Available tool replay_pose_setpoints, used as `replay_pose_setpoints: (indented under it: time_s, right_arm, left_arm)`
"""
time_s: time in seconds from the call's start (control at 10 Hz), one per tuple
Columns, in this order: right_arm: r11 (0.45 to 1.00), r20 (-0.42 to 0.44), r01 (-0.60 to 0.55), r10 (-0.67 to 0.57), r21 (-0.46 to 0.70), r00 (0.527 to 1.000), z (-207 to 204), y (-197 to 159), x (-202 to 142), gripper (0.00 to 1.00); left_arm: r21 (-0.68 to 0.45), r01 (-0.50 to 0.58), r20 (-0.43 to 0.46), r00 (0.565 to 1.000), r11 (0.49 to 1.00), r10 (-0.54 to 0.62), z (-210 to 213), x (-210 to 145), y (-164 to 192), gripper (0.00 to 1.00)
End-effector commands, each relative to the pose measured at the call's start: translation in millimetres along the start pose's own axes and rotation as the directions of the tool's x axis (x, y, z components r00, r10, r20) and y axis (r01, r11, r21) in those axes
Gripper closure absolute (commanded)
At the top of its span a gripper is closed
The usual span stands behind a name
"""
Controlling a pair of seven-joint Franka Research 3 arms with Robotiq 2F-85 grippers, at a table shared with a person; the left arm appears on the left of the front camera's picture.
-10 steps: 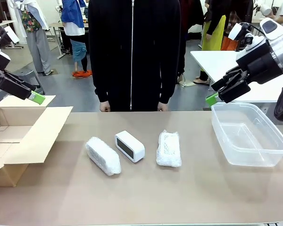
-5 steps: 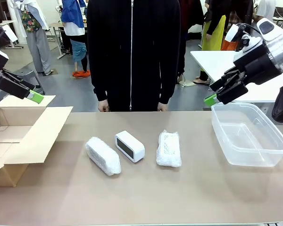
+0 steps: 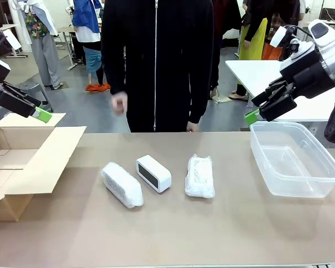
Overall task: Separate and place wrapped and unwrapped clocks.
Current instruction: Pick up the Digital clock indicated by the person.
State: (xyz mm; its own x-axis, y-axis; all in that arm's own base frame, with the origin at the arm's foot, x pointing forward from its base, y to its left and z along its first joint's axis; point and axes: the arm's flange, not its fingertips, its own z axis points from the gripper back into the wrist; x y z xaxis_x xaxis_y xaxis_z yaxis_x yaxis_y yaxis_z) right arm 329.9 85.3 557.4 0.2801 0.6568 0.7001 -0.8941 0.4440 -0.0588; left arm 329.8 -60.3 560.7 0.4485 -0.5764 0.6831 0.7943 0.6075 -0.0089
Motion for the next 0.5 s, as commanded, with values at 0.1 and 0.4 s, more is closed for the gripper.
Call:
replay_pose_setpoints:
  time_s: [0.1,0.4]
  right_arm:
    - [1.0,0.012,0.0,0.0,0.016,1.0,-1.0,1.0,-0.5,0.0]
    - [1.0,0.012,0.0,0.0,0.016,1.0,-1.0,1.0,-0.5,0.0]
  left_arm:
    - [-0.005,-0.003,0.002,1.0,1.0,0.003,-0.3,-0.4,0.6,0.0]
    - [-0.005,-0.003,0.002,1.0,1.0,0.003,-0.3,-0.4,0.6,0.0]
